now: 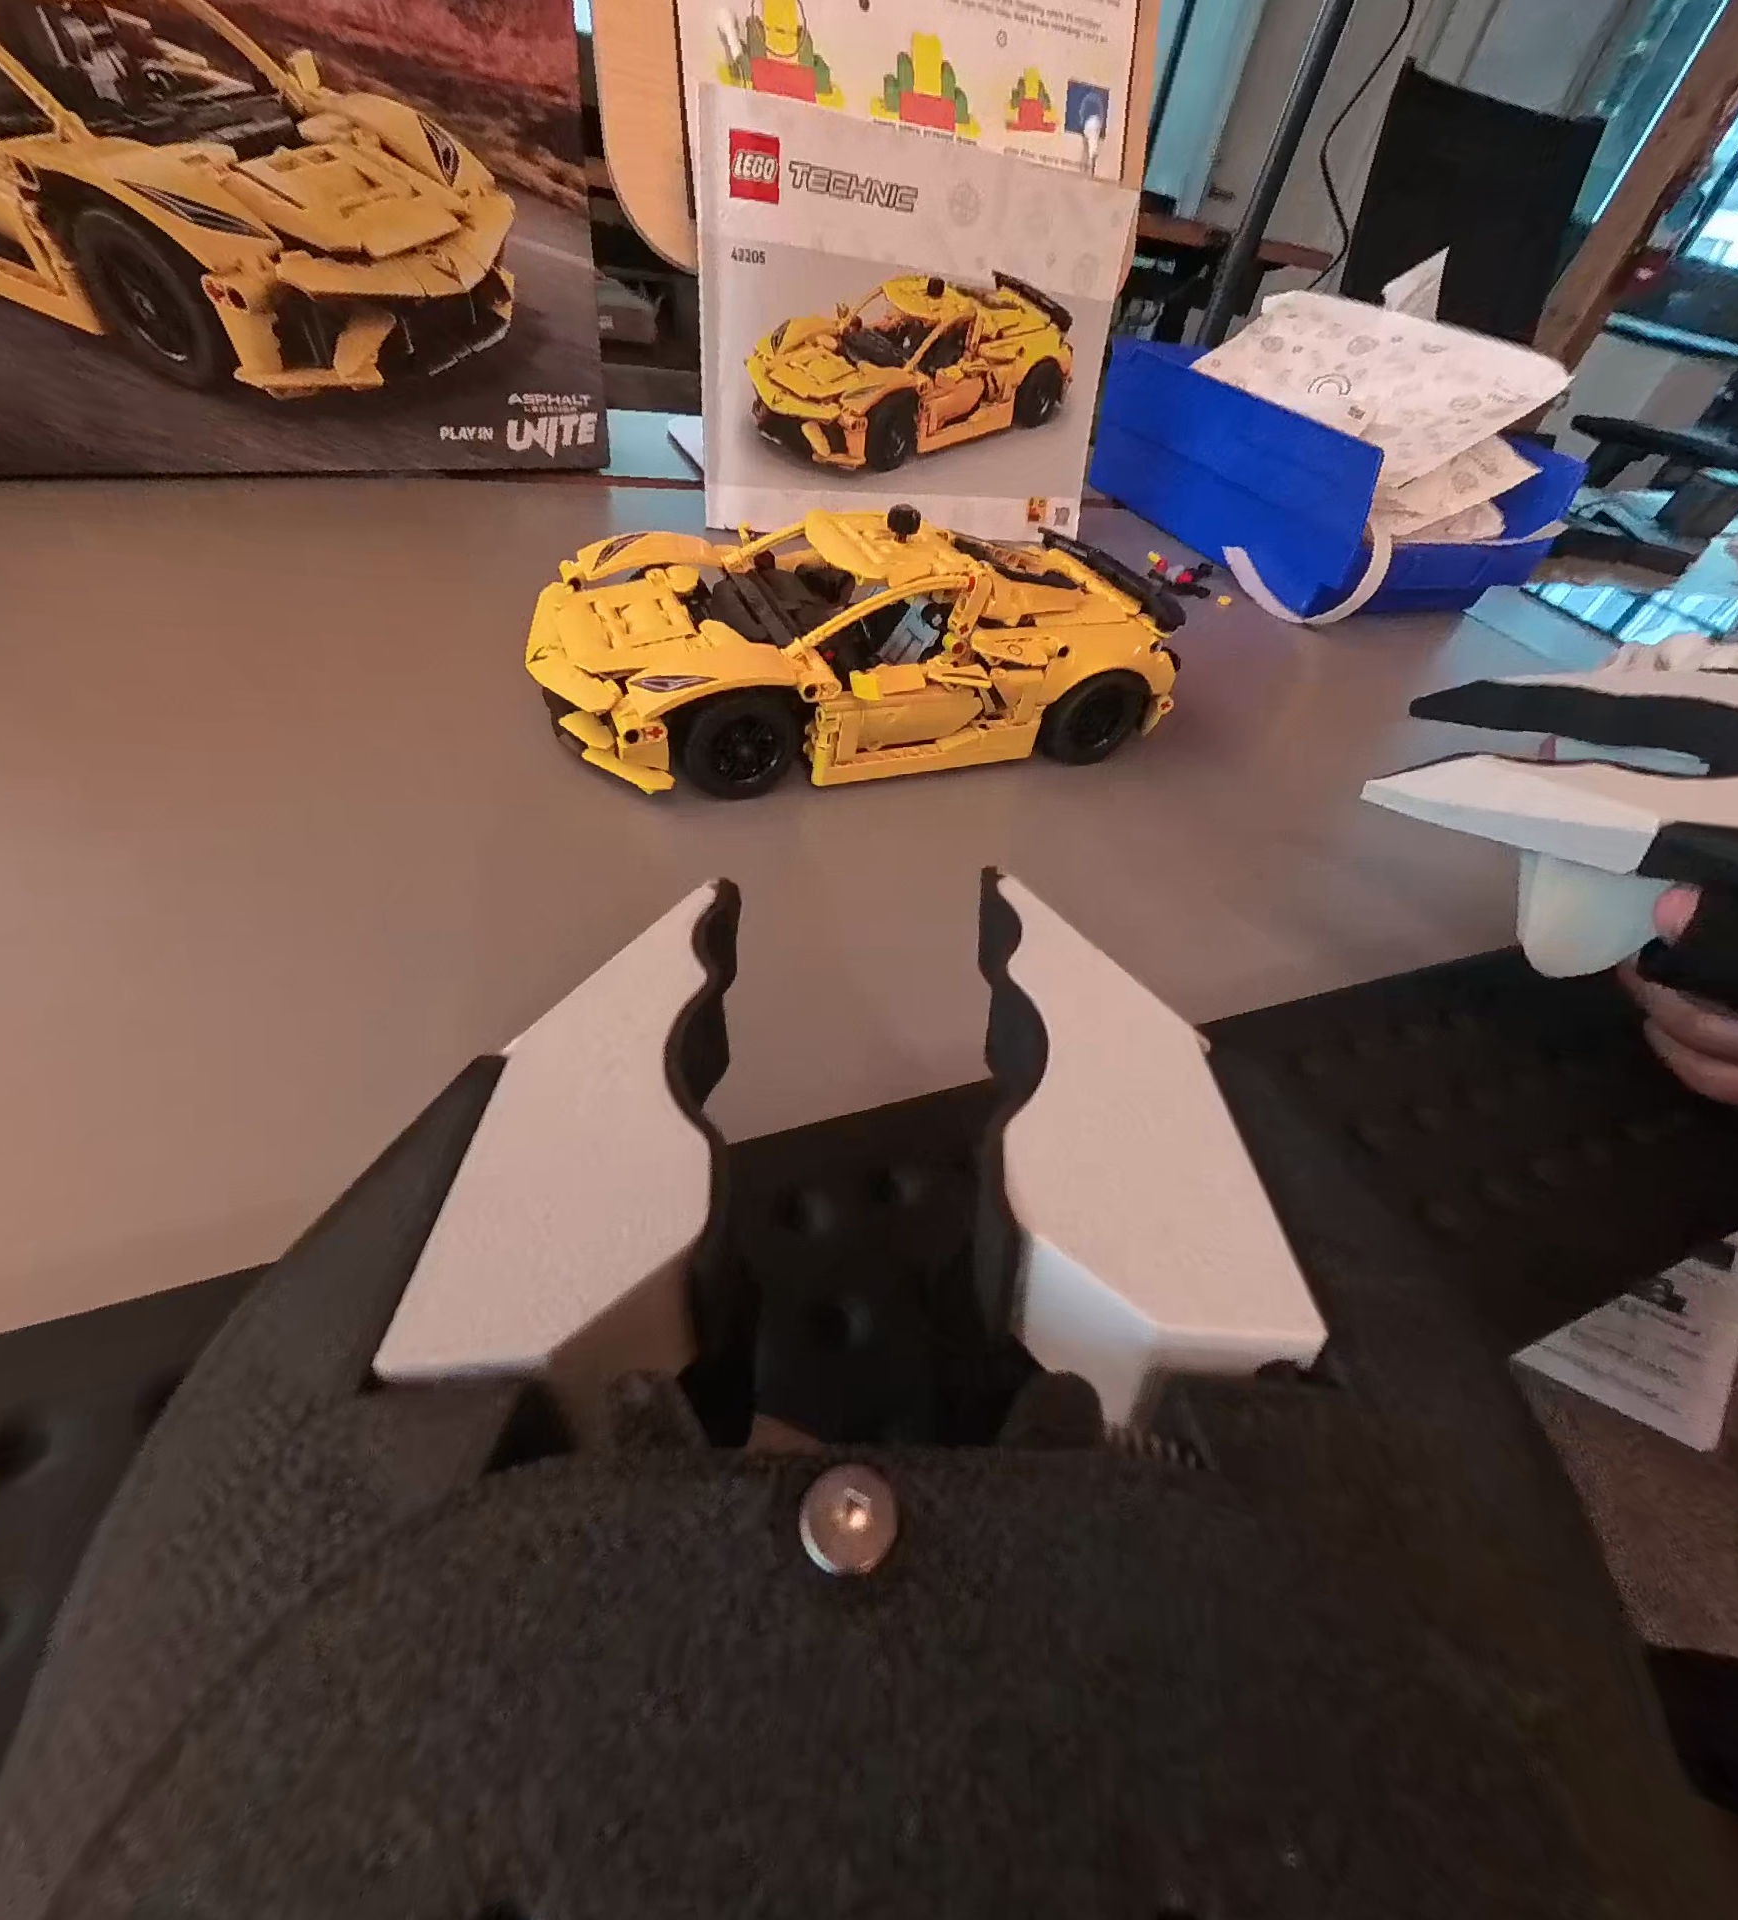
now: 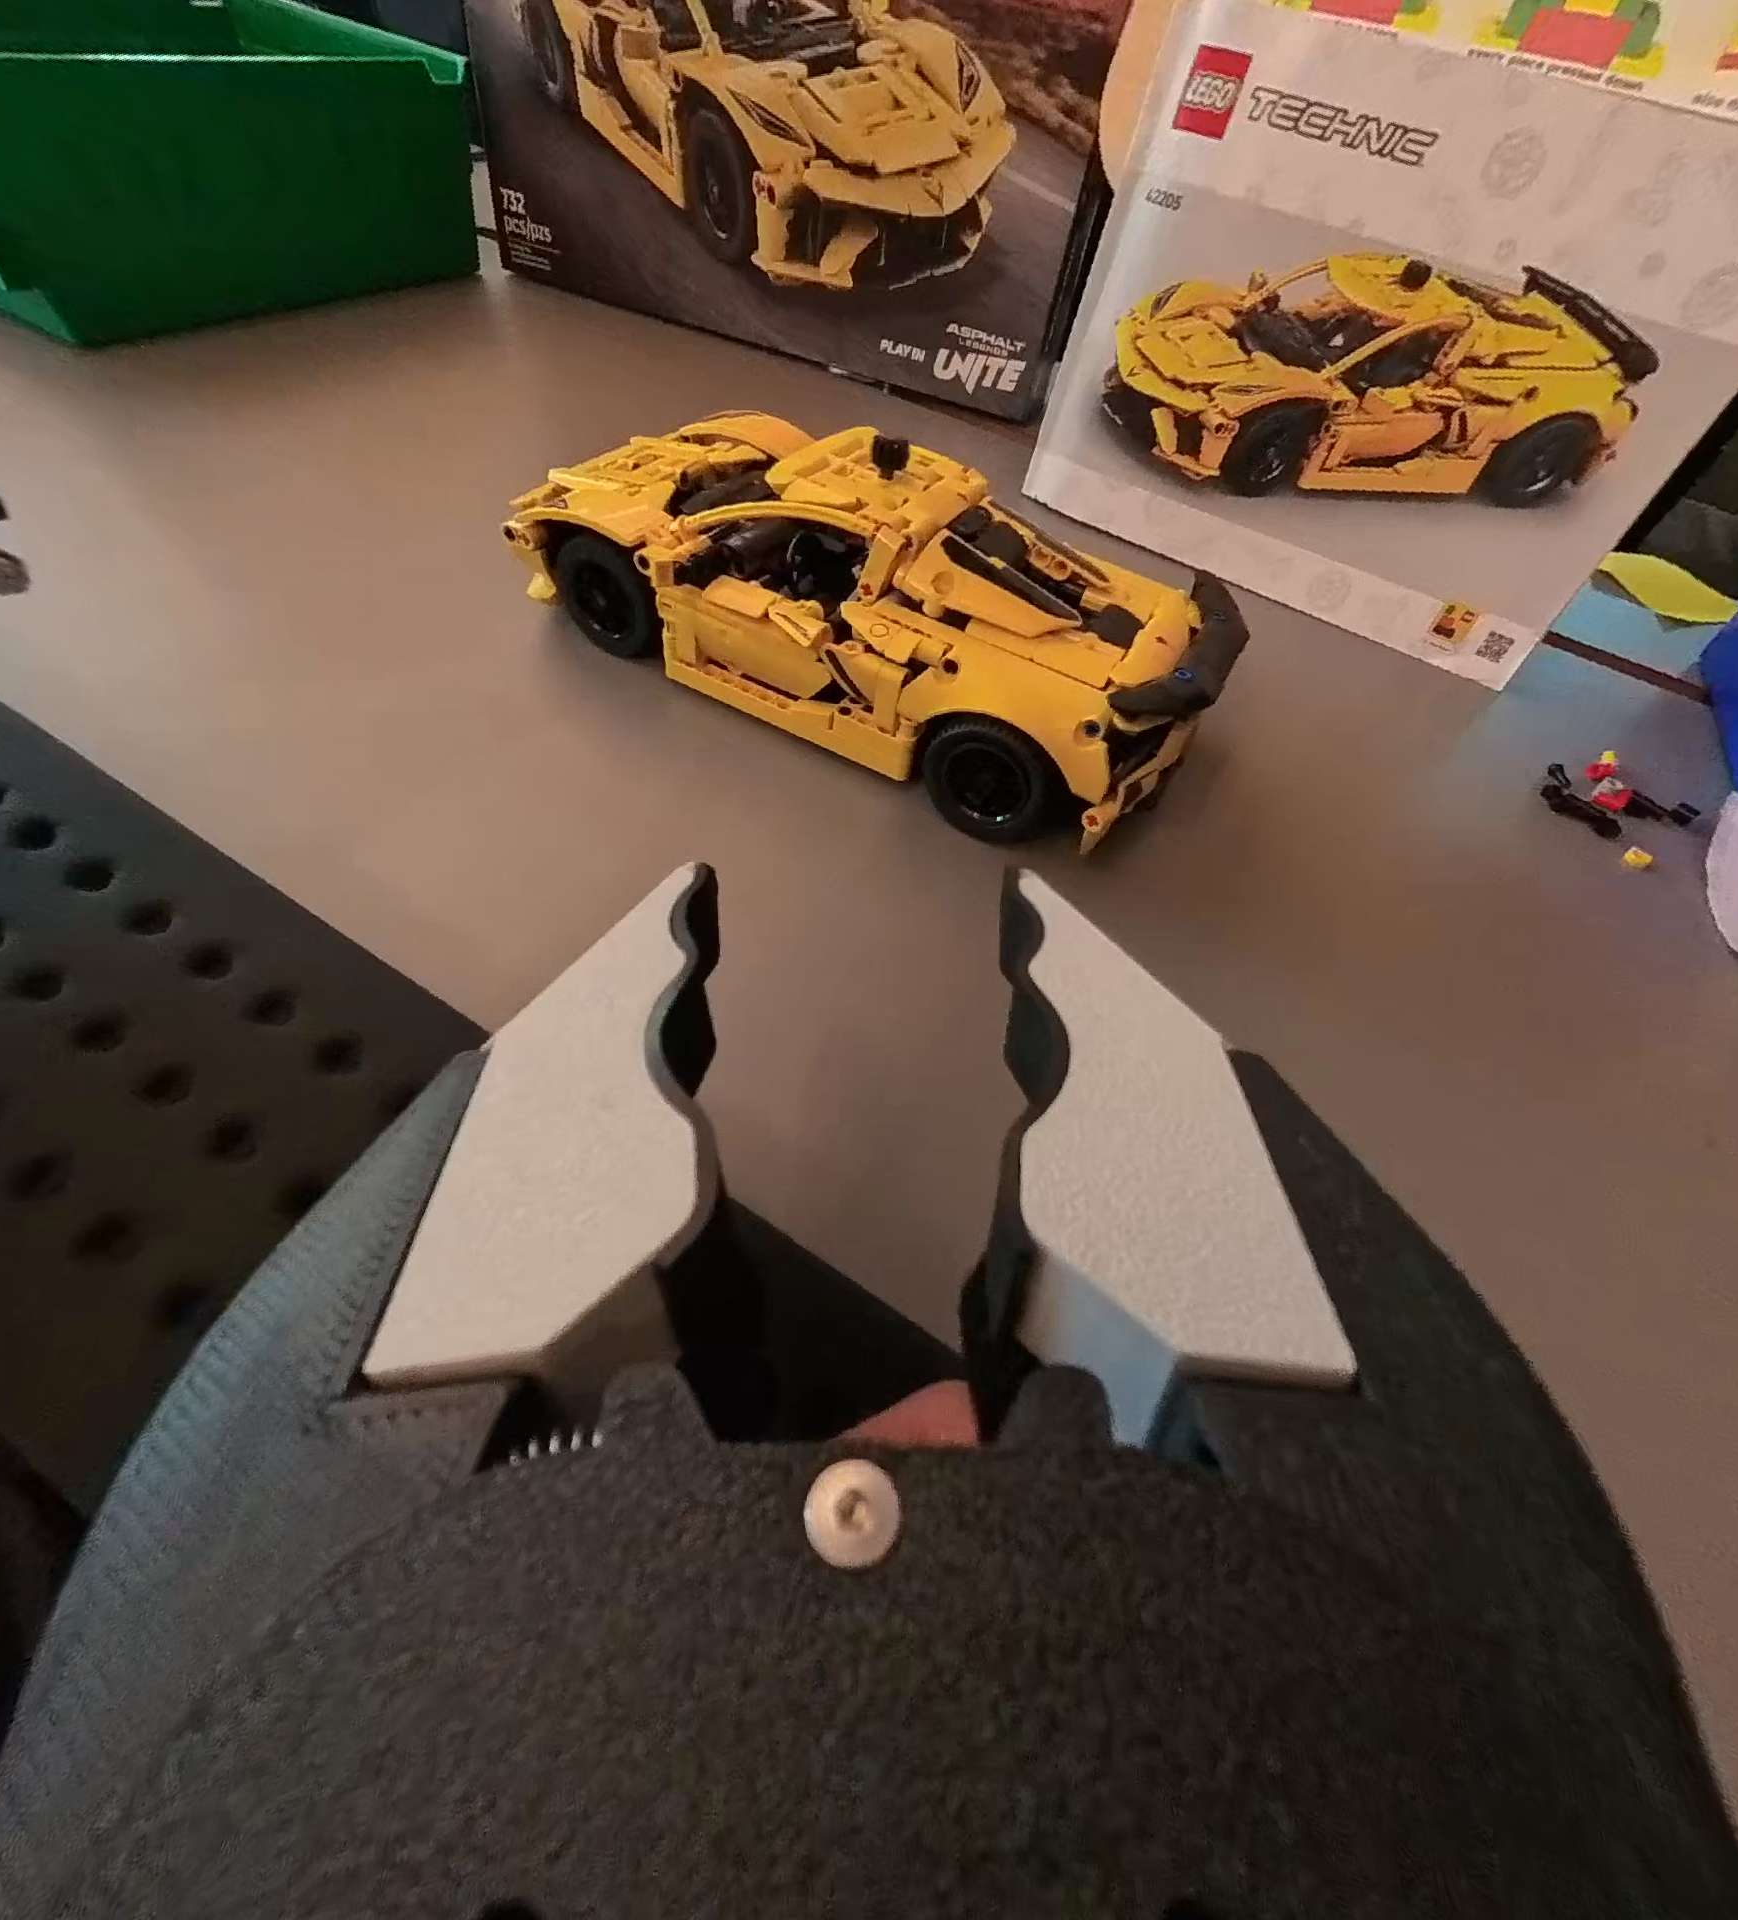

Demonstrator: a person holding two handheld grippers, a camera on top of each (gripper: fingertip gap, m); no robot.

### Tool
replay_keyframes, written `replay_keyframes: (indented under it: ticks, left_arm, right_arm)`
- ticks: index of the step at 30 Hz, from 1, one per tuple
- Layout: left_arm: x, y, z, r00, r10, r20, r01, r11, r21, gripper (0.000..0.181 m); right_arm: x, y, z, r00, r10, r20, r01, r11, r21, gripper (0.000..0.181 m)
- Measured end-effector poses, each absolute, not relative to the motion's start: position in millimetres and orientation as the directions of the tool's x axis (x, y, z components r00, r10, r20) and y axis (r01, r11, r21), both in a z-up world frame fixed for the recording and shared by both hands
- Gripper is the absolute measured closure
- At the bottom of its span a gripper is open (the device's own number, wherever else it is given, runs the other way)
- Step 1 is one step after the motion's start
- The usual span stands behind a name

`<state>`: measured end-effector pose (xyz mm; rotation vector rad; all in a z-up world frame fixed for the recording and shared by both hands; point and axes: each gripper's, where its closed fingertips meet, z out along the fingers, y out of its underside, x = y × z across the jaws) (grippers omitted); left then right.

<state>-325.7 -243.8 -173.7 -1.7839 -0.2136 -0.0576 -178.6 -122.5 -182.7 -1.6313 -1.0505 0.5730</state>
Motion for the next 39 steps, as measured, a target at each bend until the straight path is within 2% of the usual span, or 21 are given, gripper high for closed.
replay_keyframes:
  ticks: [6,9,11,12,14,16,18,20,23,26,29,31,37,39]
  left_arm:
    - [-321,-242,-175,0.986,0.097,0.133,0.152,-0.218,-0.964,0.135]
    - [-317,-240,-173,0.988,0.07,0.138,0.15,-0.215,-0.965,0.135]
    - [-311,-230,-158,0.991,-0.01,0.131,0.127,-0.184,-0.975,0.143]
    - [-306,-220,-148,0.992,-0.081,0.099,0.082,-0.185,-0.979,0.144]
    - [-297,-191,-137,0.977,-0.215,0.001,-0.052,-0.241,-0.969,0.143]
    - [-303,-154,-127,0.96,-0.267,-0.08,-0.15,-0.256,-0.955,0.14]
    - [-314,-115,-132,0.941,-0.303,-0.15,-0.234,-0.264,-0.936,0.127]
    - [-328,-80,-152,0.923,-0.335,-0.187,-0.297,-0.315,-0.902,0.116]
    - [-340,-44,-173,0.896,-0.421,-0.141,-0.311,-0.369,-0.876,0.101]
    - [-335,-33,-175,0.825,-0.564,-0.033,-0.296,-0.381,-0.876,0.099]
    - [-337,-25,-190,0.78,-0.625,-0.044,-0.372,-0.406,-0.835,0.1]
    - [-338,-20,-196,0.765,-0.642,-0.051,-0.401,-0.413,-0.818,0.098]
    - [-338,-17,-198,0.742,-0.668,-0.061,-0.424,-0.397,-0.814,0.098]
    - [-339,-18,-203,0.742,-0.666,-0.079,-0.44,-0.395,-0.806,0.098]
  right_arm:
    - [-181,-126,-183,0.478,0.862,0.17,0.363,-0.017,-0.932,0.129]
    - [-181,-126,-181,0.471,0.873,0.125,0.337,-0.047,-0.94,0.13]
    - [-190,-126,-165,0.386,0.921,0.054,0.266,-0.055,-0.962,0.133]
    - [-198,-123,-155,0.296,0.953,0.071,0.3,-0.023,-0.954,0.139]
    - [-215,-100,-138,0.174,0.981,0.081,0.407,0.003,-0.913,0.137]
    - [-246,-65,-118,0.098,0.991,0.094,0.434,0.043,-0.9,0.135]
    - [-286,-38,-108,0.02,0.999,0.042,0.383,0.031,-0.923,0.134]
    - [-312,-32,-122,-0.107,0.991,-0.076,0.396,-0.028,-0.918,0.134]
    - [-327,-19,-154,-0.149,0.989,-0.017,0.452,0.053,-0.89,0.13]
    - [-331,-15,-161,-0.158,0.986,0.061,0.402,0.12,-0.908,0.149]
    - [-332,-18,-175,-0.214,0.972,0.098,0.494,0.194,-0.847,0.146]
    - [-334,-25,-169,-0.241,0.968,0.068,0.488,0.181,-0.854,0.152]
    - [-340,-18,-187,-0.234,0.972,0.032,0.587,0.168,-0.792,0.153]
    - [-340,-18,-187,-0.239,0.97,0.039,0.588,0.177,-0.789,0.167]
